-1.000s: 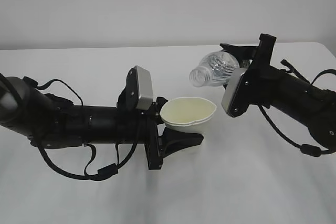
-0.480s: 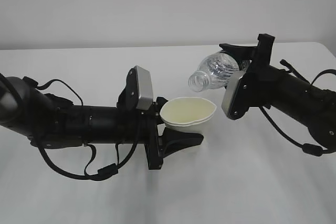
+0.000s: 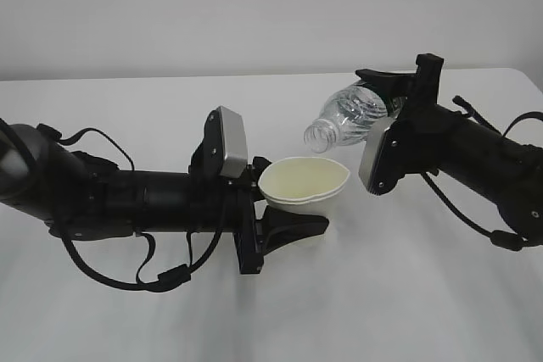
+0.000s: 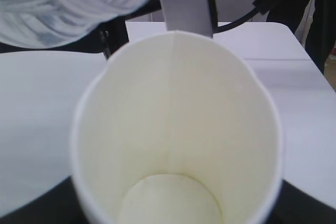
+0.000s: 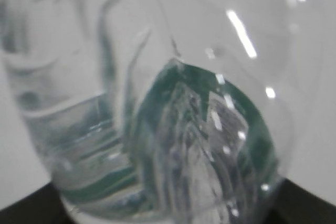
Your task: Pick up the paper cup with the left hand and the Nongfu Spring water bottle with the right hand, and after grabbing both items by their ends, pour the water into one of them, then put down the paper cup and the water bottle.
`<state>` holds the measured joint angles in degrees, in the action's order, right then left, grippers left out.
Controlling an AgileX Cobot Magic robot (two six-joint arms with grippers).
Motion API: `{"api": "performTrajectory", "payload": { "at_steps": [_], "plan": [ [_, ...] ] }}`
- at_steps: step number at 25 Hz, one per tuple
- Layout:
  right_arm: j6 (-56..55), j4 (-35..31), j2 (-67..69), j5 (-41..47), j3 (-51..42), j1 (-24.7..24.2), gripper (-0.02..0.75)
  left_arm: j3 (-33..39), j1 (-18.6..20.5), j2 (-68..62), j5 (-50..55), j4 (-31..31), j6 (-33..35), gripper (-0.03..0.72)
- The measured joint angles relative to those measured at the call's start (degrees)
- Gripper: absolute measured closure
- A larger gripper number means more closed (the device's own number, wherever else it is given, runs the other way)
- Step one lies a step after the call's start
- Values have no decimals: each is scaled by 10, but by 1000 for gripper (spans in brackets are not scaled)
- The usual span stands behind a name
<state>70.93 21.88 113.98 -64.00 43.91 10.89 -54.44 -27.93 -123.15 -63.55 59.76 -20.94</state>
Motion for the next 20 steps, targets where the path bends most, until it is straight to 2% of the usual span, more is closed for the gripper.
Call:
{"api": "performTrajectory", "payload": {
  "at_steps": [20],
  "plan": [
    [28,-2,-20,0,0,0,290,0,0,0,1,0,0,274]
  ]
}}
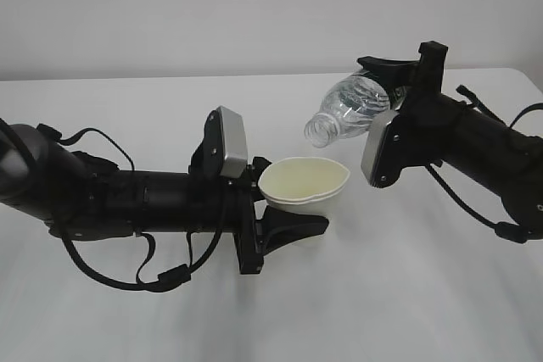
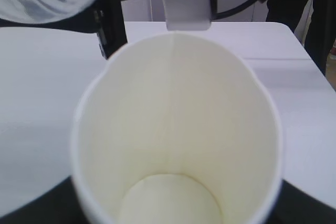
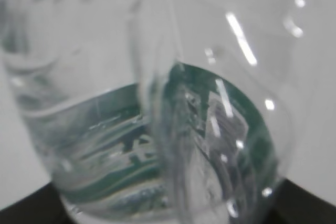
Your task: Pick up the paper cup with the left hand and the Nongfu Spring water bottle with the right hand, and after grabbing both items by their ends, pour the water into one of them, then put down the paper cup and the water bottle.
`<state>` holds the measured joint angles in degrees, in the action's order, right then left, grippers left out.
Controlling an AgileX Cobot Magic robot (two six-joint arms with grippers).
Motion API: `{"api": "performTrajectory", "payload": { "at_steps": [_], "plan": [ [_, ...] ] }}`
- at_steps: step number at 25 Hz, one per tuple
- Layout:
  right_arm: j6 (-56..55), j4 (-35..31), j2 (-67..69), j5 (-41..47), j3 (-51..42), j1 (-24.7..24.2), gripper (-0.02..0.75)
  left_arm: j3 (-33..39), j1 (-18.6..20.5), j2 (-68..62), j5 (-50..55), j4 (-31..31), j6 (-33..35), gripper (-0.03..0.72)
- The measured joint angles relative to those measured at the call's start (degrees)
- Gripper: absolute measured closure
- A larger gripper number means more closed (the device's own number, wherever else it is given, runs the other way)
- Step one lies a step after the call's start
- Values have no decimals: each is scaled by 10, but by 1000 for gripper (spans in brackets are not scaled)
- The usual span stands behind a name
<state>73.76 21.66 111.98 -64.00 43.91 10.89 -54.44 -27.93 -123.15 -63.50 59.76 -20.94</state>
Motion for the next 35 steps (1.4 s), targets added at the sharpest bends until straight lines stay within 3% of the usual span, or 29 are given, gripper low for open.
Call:
{"api": "performTrajectory", "payload": {
  "at_steps": [35],
  "plan": [
    [24,0,-7,0,0,0,290,0,0,0,13,-12,0,274]
  ]
}}
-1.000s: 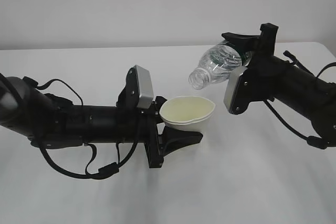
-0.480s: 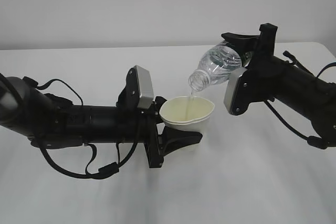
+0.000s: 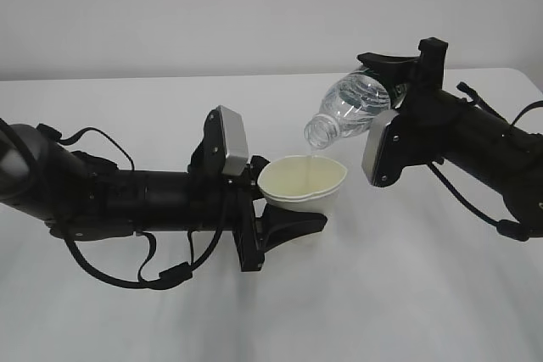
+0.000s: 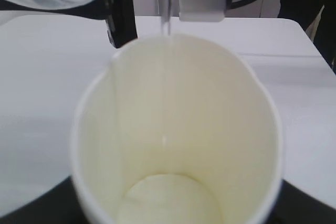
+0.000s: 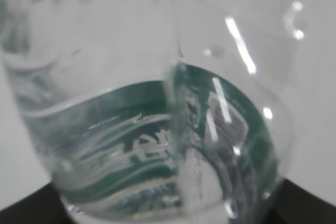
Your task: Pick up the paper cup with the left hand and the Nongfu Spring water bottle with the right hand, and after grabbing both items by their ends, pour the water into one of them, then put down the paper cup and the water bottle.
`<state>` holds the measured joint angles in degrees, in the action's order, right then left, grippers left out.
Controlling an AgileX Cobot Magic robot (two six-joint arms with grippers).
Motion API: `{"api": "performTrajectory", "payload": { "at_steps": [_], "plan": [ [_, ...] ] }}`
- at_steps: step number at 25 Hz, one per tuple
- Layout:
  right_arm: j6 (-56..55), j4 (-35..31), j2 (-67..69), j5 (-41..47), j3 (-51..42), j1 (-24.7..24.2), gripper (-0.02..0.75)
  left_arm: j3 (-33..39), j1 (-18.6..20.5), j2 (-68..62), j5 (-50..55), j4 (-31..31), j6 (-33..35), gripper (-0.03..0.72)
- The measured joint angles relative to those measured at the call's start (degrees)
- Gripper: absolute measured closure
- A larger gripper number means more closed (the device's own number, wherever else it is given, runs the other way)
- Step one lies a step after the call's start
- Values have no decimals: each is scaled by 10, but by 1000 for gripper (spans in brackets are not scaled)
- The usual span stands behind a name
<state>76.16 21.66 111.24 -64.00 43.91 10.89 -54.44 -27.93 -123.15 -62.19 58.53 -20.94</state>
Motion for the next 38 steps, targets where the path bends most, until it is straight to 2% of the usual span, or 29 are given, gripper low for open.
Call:
{"api": "performTrajectory", "payload": {
  "at_steps": [38],
  "plan": [
    [16,0,0,0,0,0,291,0,0,0,-4,10,0,274]
  ]
}}
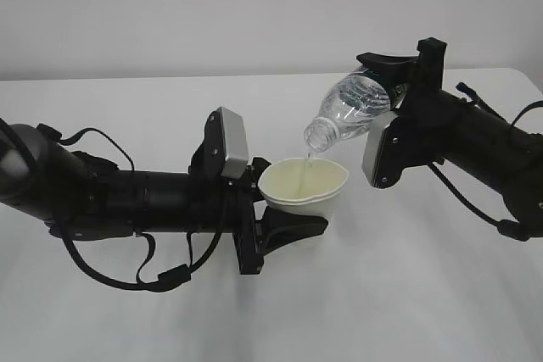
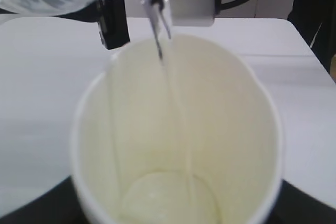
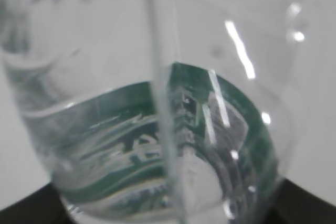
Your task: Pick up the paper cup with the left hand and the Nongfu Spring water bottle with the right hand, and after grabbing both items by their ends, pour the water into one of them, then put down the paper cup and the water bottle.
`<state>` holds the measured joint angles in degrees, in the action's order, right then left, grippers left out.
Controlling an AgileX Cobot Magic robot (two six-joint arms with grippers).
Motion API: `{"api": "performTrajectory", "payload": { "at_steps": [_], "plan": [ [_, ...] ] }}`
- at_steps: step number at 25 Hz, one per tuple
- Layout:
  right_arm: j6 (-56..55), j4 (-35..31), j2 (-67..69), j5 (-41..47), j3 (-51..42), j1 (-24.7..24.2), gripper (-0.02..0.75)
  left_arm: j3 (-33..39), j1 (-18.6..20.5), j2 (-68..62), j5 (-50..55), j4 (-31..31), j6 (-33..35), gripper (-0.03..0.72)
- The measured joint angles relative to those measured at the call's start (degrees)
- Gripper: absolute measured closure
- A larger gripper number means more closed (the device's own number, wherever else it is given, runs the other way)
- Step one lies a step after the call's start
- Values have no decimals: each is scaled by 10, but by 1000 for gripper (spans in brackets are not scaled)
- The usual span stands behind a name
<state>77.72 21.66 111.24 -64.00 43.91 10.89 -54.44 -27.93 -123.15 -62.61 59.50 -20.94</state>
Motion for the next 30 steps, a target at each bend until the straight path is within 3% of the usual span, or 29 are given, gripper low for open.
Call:
{"api": "performTrajectory", "payload": {
  "at_steps": [30],
  "plan": [
    [0,0,0,0,0,0,291,0,0,0,-8,9,0,274]
  ]
}}
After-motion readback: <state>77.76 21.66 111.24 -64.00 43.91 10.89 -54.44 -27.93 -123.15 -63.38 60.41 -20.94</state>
